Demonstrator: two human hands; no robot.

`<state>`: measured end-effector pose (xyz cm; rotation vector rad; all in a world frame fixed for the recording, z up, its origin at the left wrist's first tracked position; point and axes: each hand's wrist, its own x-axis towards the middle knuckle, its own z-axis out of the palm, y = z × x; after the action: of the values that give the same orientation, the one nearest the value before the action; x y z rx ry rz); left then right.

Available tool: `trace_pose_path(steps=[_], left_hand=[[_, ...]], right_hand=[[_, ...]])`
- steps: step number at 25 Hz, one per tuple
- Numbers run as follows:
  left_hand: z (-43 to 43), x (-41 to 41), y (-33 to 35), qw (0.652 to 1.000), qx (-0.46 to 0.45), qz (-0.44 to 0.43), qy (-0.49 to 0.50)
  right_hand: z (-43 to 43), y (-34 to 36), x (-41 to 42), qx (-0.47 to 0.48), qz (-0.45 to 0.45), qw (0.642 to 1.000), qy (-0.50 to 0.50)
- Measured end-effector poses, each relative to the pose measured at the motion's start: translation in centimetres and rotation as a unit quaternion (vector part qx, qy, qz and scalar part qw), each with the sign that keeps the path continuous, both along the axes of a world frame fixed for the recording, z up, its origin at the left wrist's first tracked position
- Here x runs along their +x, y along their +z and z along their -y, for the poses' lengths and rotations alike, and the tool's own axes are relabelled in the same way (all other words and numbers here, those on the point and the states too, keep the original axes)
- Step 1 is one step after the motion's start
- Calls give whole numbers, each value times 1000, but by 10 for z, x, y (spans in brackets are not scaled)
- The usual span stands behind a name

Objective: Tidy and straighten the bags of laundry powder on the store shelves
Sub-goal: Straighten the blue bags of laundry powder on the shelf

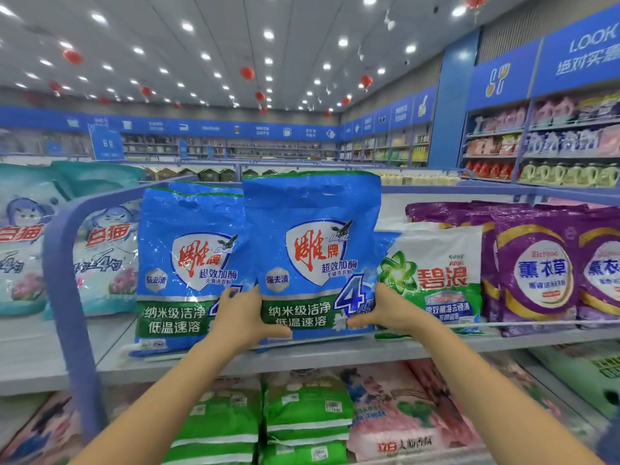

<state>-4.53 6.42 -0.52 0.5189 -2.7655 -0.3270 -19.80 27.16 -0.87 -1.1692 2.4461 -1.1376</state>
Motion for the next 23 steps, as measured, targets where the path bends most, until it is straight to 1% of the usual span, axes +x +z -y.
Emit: trace_pose_path(steps=[2, 4, 7, 9, 10, 11, 12, 13, 15, 16, 18, 20, 23], left_hand=[[3, -1, -3, 999, 30, -18, 2], [1, 0, -9, 996, 57, -66, 17], [-10, 3, -20, 990, 51, -131, 26], [-14, 5, -34, 971, 84, -221, 30], [-13, 6, -45, 953, 85, -288, 24], [-12, 7, -57, 937, 46, -346, 1], [-12, 9, -69, 924, -27, -380, -36], [-12, 11, -82, 916, -110, -378, -77], [-17, 13, -102, 916, -226, -309, -119], [-20, 13, -106, 926, -240, -266, -118], [-26, 12, -112, 938, -245, -228, -92], [-23, 10, -122, 934, -267, -232, -45], [-14, 14, -133, 927, -272, -255, 35]], right_hand=[[2, 1, 0, -7, 17, 1000, 7], [4, -2, 2, -12, 6, 1000, 5], [5, -11, -2, -19, -25, 999, 0], [4, -14, -3, -16, -21, 1000, 7], [4, -14, -4, -16, -14, 1000, 10], [4, -14, -3, -14, -9, 1000, 12], [4, -13, -3, -13, -5, 1000, 13], [4, -11, -2, -11, -3, 1000, 13], [4, -10, -3, -6, 1, 1000, 13], [5, -10, -2, -2, -2, 1000, 13], [4, -9, -2, 1, -9, 1000, 15], [3, -10, -4, 2, -9, 1000, 22], [2, -10, -3, -1, -4, 1000, 27]])
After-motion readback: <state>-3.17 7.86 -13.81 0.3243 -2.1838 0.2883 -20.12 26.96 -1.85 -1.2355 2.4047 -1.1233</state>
